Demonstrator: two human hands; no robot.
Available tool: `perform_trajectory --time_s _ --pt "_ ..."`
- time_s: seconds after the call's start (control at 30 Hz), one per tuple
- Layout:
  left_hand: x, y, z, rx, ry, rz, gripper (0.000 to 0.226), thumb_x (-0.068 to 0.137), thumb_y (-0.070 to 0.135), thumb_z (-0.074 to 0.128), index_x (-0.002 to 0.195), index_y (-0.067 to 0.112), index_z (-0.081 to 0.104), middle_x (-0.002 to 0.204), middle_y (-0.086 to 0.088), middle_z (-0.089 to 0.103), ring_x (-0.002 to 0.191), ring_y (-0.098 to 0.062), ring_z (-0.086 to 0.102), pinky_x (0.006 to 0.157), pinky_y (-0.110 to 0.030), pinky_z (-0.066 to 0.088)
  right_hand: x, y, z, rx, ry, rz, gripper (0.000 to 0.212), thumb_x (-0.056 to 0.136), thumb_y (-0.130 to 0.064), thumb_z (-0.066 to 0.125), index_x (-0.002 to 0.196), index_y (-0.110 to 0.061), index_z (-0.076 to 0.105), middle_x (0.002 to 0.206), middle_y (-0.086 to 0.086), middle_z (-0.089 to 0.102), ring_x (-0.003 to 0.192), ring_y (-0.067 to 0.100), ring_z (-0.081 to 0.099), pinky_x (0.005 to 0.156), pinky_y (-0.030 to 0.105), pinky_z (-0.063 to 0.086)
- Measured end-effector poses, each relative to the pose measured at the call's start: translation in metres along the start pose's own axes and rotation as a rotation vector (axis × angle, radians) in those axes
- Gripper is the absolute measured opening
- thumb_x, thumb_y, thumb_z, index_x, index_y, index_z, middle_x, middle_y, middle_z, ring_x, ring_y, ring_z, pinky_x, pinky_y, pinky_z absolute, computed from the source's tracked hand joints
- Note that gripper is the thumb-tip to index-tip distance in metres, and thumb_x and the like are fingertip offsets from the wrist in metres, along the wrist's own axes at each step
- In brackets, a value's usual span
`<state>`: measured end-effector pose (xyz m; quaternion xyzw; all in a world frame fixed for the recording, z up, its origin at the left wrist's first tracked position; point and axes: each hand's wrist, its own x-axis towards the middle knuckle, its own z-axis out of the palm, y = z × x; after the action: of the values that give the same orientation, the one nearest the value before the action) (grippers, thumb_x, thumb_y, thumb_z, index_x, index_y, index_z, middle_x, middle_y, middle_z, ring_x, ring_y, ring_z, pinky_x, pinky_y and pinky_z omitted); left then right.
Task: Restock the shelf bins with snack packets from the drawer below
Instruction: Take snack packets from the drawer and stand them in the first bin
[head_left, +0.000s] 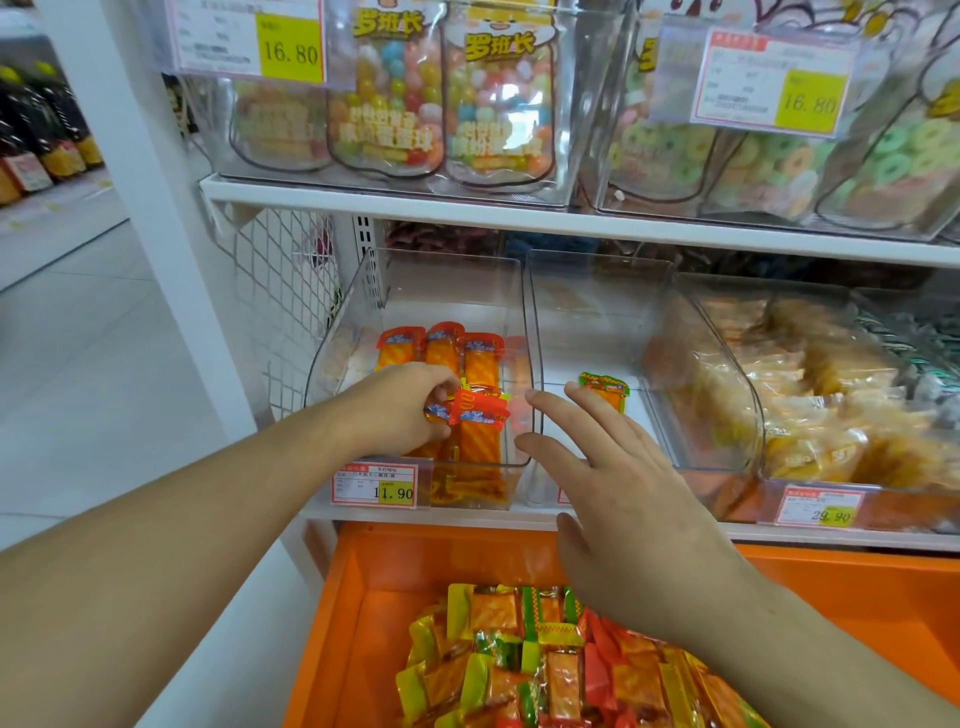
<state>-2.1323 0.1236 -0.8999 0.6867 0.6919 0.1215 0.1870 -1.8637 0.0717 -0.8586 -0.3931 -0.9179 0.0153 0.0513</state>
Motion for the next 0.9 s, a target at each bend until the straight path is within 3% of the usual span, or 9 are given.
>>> perform_trajectory --time_s 0.17,0.4,0.57,0.73,0.83,0.9 --pt "0.005 0.009 0.003 0.088 -0.021 0.011 0.068 0.088 0.029 0.081 0.15 0.028 0.052 0.141 0.006 0.061 0.126 -0.016 0.059 0.104 -0.035 0.051 0.0 0.0 0.001 0.001 0.002 0.002 0.076 0.086 -0.019 0.061 0.154 -0.036 0.033 0.171 -0.014 0.001 0.16 0.018 -0.01 0.129 0.045 0.013" --pt "0.01 0.02 0.008 0.139 -0.025 0.016 0.052 0.091 0.031 0.078 0.14 0.026 0.062 0.134 0.001 0.064 0.123 -0.023 0.059 0.1 -0.039 0.053 0.0 0.001 0.0 0.018 -0.015 0.013 0.077 0.088 -0.019 0.062 0.156 -0.037 0.03 0.171 -0.014 -0.002 0.159 0.017 -0.013 0.13 0.048 0.015" --pt "0.009 0.015 0.005 -0.069 0.023 -0.031 0.045 0.089 0.025 0.081 0.129 0.032 0.064 0.098 0.02 0.056 0.102 -0.01 0.059 0.069 -0.018 0.042 -0.001 0.004 0.003 0.014 0.003 0.002 0.078 0.088 -0.02 0.061 0.156 -0.038 0.029 0.171 -0.015 -0.003 0.159 0.017 -0.013 0.13 0.046 0.011" --pt "-0.004 0.023 -0.004 -0.155 0.117 0.003 0.032 0.092 0.027 0.076 0.123 0.028 0.069 0.109 0.013 0.066 0.094 -0.001 0.06 0.073 -0.015 0.046 -0.004 0.009 0.001 0.06 0.011 -0.024 0.084 0.088 -0.017 0.061 0.16 -0.039 0.024 0.171 -0.017 -0.004 0.159 0.014 -0.016 0.13 0.045 0.015" --pt "-0.025 0.034 -0.007 -0.193 0.203 0.016 0.026 0.094 0.026 0.072 0.119 0.032 0.068 0.108 0.015 0.066 0.096 -0.001 0.061 0.075 -0.014 0.047 -0.013 0.01 -0.004 0.118 0.072 -0.021 0.083 0.088 -0.013 0.063 0.159 -0.036 0.029 0.171 -0.015 0.008 0.16 0.014 -0.002 0.126 0.04 0.022" --pt "-0.047 0.043 -0.006 -0.189 0.321 0.067 0.025 0.094 0.022 0.068 0.116 0.033 0.067 0.105 0.016 0.064 0.094 -0.001 0.06 0.074 -0.013 0.047 -0.025 0.01 -0.005 0.143 0.142 -0.023 0.075 0.087 -0.011 0.066 0.154 -0.029 0.041 0.166 -0.009 0.023 0.157 0.016 0.017 0.12 0.036 0.033"
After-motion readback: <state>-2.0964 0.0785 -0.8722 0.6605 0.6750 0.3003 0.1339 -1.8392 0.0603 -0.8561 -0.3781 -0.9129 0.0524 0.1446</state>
